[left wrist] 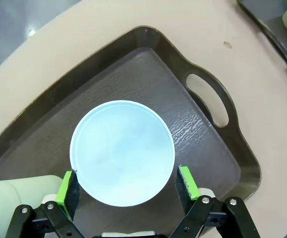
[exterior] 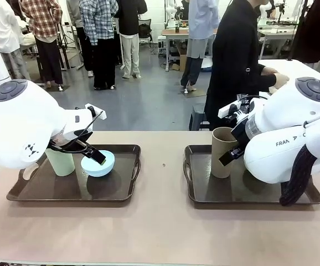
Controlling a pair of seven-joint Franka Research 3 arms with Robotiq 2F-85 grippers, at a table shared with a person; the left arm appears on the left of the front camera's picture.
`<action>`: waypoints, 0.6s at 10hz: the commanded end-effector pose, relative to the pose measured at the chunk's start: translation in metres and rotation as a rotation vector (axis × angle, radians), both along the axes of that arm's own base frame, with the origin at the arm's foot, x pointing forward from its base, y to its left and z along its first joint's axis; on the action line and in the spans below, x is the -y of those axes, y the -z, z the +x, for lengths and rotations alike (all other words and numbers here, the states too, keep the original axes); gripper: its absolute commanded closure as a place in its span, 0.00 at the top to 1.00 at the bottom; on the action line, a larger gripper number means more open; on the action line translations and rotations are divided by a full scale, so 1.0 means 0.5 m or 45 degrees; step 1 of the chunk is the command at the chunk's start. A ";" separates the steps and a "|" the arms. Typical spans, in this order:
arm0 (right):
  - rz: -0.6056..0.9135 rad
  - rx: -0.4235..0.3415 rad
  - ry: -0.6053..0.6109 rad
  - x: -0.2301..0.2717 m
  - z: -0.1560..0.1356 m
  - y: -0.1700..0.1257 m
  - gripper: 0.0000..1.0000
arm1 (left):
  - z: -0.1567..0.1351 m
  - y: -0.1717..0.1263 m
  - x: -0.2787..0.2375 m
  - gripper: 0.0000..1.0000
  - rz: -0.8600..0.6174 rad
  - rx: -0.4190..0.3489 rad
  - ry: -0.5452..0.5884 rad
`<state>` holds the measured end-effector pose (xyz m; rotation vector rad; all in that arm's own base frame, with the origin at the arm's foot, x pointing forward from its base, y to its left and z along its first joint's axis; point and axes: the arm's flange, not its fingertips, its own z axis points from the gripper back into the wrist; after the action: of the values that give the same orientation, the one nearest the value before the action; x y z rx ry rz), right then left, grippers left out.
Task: Set up a tray with a mat and arrange the tableware.
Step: Pick up the Picnic Bowl and Reusable plastic cup from the Handle tray in front of the human's position and hold them in the air.
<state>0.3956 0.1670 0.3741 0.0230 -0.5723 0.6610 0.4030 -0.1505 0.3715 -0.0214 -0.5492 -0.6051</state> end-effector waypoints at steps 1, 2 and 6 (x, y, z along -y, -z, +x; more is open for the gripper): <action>0.000 0.000 0.000 0.000 0.000 0.000 1.00 | 0.000 0.000 0.000 1.00 0.000 0.000 0.000; 0.000 0.000 0.000 0.000 0.000 0.000 1.00 | 0.000 0.000 0.000 1.00 0.000 0.000 0.000; 0.000 0.000 0.000 0.000 0.000 0.000 1.00 | 0.000 0.000 0.000 1.00 0.000 0.000 0.000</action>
<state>0.3956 0.1670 0.3741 0.0230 -0.5723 0.6610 0.4029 -0.1505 0.3715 -0.0214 -0.5492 -0.6051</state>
